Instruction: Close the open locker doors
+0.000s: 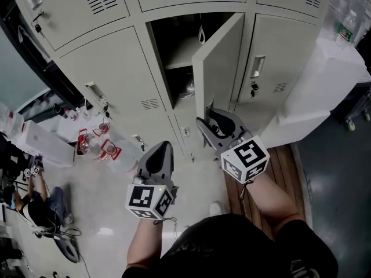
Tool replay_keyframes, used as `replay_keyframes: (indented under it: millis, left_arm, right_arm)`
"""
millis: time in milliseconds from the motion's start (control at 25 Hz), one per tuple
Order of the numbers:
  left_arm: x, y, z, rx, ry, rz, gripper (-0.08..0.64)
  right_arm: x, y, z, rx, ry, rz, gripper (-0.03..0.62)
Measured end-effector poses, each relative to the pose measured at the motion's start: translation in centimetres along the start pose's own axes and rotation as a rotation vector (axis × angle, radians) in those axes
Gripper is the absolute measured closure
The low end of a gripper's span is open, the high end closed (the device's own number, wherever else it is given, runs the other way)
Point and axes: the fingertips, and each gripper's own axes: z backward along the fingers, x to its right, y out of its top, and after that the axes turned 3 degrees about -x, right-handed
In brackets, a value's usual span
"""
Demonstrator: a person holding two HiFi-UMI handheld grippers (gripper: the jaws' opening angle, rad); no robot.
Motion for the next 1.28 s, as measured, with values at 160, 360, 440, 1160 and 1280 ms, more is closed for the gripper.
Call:
replay_keyframes:
  millis: [160,360,440,1160,1280]
  left_arm:
    - [-1.3,0.3,0.3,0.006,0.044,0.004,0.555]
    - [-2.2,0.5,0.1,0.002,0.08,0.001,0.555]
    - [-2.6,0.4,-0.1,-0.002,0.094,0.002,0.555]
    - [-7.2,-0.2,-1.2,-0.021,0.21,0.022,0.555]
    - [-7.6,0.0,-1.3,-0.021,0.226,0.024,0.555]
  right_arm:
    - [-0.5,0.2,-2.7,0.008,0.046,-0.022,0.466]
    - [-0.5,0.4,-5.7,0.012,0.072,-0.023,0.466]
    - [-0.4,0.5,-6.8,0.016,0.072,-0.016,0.463]
    - [1.8,0.9,-14.4,0.04,0.085,0.006,0.443]
    - [2.4,0.9,-15.3,0.044,0.086,0.0,0.436]
